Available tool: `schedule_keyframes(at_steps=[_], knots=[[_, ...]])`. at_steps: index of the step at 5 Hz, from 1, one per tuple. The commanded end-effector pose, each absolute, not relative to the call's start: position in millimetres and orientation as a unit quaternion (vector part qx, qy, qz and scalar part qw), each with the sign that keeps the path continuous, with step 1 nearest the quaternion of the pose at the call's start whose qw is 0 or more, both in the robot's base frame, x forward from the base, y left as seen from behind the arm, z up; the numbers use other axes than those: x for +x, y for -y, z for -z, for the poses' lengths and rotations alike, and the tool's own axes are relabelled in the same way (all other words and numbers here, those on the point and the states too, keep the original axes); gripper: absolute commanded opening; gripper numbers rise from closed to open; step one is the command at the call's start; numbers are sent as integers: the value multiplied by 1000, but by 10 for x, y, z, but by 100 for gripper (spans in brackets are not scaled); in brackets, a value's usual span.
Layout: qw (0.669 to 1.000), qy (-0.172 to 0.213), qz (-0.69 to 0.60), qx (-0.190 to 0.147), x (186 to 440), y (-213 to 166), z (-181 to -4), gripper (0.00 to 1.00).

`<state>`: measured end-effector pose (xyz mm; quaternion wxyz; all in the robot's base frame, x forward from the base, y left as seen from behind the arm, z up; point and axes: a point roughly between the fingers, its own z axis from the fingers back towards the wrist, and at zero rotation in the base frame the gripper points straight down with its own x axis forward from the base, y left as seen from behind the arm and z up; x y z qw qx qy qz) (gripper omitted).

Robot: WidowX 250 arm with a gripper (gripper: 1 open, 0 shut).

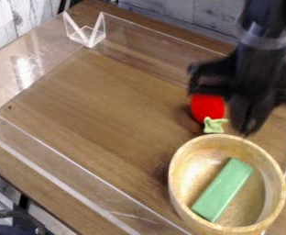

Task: Remove the green block from the brown bowl and put it on the table

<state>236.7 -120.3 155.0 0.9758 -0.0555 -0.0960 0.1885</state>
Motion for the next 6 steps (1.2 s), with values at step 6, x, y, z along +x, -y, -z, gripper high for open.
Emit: schedule_keyframes(at_steps=[6], knots=[[978,92,-168,-84,2317,1038,-1006,100]])
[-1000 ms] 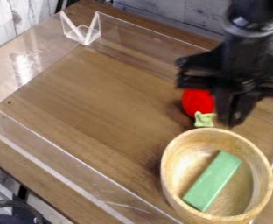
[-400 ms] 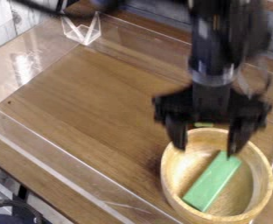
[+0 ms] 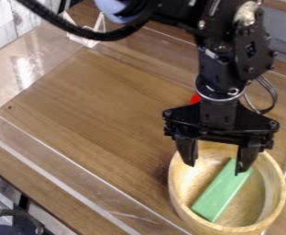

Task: Remove the green block from the brown bowl and put it on the table

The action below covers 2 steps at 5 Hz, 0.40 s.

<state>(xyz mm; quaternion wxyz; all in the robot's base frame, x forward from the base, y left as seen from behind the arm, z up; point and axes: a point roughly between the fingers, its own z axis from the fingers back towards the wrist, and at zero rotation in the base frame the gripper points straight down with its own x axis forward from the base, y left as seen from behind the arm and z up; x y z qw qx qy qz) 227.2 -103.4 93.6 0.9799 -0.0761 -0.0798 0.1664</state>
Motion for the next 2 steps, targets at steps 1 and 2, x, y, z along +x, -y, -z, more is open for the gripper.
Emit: schedule_keyframes(at_steps=[1,2], knots=[[978,85,-171,-82,2294,996,-859,100],[975,84,-189,-87,2298,1128,-647,100]])
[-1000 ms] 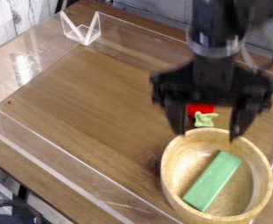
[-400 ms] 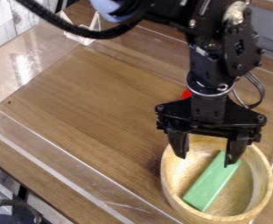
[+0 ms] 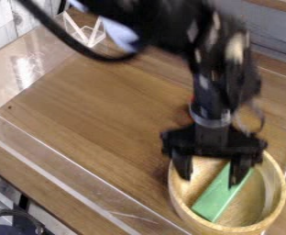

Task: Remove the green block from the brown bowl and put it on the table

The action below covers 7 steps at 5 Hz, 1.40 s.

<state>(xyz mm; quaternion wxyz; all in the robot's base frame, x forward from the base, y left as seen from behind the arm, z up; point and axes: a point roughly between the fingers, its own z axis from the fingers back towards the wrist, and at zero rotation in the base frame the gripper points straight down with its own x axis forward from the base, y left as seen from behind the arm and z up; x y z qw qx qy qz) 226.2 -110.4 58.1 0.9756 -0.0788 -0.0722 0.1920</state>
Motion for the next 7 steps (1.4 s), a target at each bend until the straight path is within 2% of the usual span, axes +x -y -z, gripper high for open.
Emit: schedule_keyframes(at_steps=[1,2,4,6,7], knots=[[971,84,-205,-88,2301,1231,-445,100],[975,83,-188,-88,2249,1184,-462,0],[984,79,-143,-70,2126,1045,-792,0],[975,87,-197,-54,2188,1117,-1039,0],[973,91,-203,-55,2244,999,-1238,0]])
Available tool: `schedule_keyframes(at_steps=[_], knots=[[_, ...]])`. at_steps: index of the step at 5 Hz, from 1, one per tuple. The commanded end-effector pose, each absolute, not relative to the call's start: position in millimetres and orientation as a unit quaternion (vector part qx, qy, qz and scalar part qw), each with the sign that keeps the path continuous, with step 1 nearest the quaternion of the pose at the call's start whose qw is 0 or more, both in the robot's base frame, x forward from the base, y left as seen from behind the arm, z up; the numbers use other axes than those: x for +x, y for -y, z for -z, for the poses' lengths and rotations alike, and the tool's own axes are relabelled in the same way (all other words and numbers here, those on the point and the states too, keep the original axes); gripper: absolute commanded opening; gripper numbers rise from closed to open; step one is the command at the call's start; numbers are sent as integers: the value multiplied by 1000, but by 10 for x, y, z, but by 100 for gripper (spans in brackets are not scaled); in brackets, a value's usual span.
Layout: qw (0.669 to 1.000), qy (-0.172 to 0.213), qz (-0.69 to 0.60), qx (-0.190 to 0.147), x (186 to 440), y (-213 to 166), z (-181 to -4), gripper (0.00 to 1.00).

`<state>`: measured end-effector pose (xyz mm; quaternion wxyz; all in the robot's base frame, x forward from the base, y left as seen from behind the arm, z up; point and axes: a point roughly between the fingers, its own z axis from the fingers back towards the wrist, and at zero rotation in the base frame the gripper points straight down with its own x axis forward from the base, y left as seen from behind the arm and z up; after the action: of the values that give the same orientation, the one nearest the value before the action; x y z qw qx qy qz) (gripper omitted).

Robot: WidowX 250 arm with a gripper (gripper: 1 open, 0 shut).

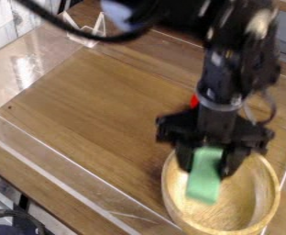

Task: Remove the green block from the brown bowl and put it on the table

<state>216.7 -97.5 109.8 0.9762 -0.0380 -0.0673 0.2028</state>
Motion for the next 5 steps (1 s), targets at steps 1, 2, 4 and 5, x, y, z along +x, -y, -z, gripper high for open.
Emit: schedule_keyframes(at_steps=[1,2,4,5], knots=[[971,97,-213,-50,2298,848,-1450,0],[973,101,-199,-56,2370,560,-1458,0],[972,103,-203,-64,2486,461,-1337,0],[969,104,-217,-61,2528,563,-1302,0]])
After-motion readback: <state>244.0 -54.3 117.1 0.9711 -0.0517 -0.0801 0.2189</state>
